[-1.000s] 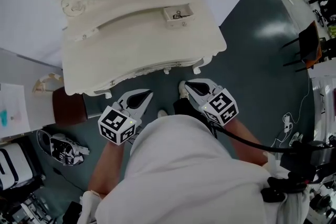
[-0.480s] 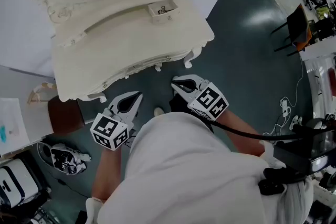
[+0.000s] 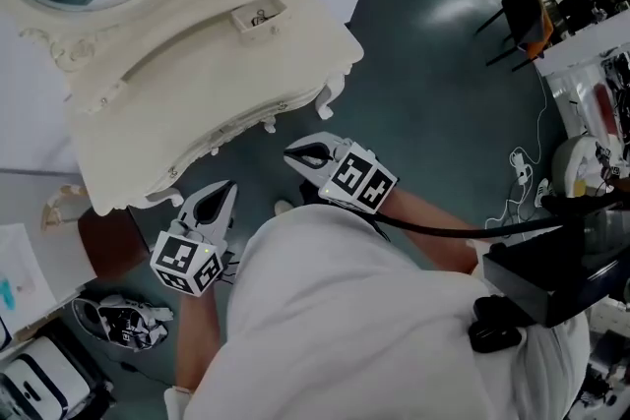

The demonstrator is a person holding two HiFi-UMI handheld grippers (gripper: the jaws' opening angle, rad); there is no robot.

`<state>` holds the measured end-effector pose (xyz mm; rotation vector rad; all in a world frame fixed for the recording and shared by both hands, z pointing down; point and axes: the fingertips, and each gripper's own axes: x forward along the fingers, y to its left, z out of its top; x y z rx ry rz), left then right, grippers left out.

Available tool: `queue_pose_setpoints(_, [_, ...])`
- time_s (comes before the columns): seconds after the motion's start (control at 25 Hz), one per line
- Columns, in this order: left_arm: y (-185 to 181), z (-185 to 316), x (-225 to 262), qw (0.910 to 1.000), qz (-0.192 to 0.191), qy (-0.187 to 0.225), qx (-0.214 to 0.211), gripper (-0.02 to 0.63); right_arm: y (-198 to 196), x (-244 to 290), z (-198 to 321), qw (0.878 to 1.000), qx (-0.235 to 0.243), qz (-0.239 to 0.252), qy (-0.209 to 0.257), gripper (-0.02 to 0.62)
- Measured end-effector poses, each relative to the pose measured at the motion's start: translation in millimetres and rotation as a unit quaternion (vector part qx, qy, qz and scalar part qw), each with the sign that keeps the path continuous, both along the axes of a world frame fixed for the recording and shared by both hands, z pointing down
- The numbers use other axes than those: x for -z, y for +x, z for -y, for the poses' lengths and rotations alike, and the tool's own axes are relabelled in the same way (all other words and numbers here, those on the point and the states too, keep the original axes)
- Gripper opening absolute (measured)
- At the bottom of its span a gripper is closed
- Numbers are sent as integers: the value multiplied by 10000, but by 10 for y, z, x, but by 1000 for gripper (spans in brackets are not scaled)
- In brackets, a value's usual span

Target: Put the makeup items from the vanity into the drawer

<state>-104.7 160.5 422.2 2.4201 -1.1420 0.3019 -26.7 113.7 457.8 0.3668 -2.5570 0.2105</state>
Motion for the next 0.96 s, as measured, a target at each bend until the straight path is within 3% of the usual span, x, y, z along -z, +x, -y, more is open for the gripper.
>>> queue_pose_setpoints(0.96, [214,226,-71,9994,-14,-184,-276,2,206,-19,170,9998,-181,-59,-114,0])
